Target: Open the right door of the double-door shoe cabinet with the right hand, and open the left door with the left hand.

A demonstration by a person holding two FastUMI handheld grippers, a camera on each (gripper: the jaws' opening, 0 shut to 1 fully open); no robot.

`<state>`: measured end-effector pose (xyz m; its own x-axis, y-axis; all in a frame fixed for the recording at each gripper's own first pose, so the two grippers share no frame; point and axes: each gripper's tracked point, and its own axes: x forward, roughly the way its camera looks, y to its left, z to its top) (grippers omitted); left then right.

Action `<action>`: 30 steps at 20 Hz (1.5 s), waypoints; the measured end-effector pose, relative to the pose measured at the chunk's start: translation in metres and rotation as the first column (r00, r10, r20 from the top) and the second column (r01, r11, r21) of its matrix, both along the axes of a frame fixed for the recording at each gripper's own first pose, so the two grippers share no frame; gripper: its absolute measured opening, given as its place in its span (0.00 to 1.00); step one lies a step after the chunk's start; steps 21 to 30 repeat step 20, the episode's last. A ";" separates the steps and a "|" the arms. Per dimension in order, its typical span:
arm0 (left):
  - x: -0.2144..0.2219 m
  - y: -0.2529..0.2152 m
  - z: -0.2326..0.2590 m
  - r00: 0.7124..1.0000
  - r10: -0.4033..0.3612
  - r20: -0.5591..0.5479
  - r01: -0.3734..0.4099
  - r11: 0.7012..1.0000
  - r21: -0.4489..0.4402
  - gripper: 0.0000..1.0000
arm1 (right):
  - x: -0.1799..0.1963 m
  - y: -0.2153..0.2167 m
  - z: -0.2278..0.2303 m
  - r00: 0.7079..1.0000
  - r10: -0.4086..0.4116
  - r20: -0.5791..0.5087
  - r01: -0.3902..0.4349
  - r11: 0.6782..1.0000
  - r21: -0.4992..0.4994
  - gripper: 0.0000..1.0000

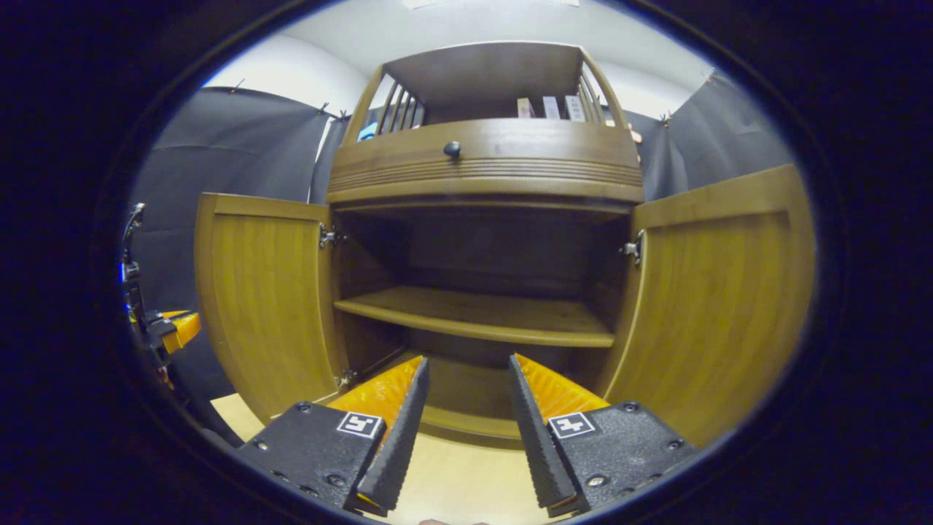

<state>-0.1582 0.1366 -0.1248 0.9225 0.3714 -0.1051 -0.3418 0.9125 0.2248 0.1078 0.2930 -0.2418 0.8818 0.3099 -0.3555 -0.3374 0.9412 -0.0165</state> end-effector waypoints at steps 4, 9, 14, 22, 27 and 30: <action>0.022 -0.053 0.025 0.990 -0.134 0.040 0.135 0.990 -0.039 0.26 | 0.008 -0.012 0.037 0.998 -0.031 0.061 0.030 0.999 0.027 0.72; 0.040 -0.101 0.035 0.978 -0.204 0.047 0.207 0.975 -0.076 0.29 | 0.016 -0.040 0.070 0.984 -0.078 0.158 0.080 0.997 -0.002 0.80; 0.050 -0.143 0.037 0.959 -0.280 0.041 0.283 0.948 -0.146 0.62 | 0.010 -0.063 0.074 0.977 -0.118 0.178 0.124 0.992 -0.022 0.97; 0.051 -0.182 0.024 0.940 -0.342 0.011 0.337 0.918 -0.211 1.00 | 0.006 -0.079 0.062 0.978 -0.156 0.140 0.160 0.987 -0.017 0.97; 0.051 -0.182 0.024 0.940 -0.342 0.011 0.337 0.918 -0.211 1.00 | 0.006 -0.079 0.062 0.978 -0.156 0.140 0.160 0.987 -0.017 0.97; 0.051 -0.182 0.024 0.940 -0.342 0.011 0.337 0.918 -0.211 1.00 | 0.006 -0.079 0.062 0.978 -0.156 0.140 0.160 0.987 -0.017 0.97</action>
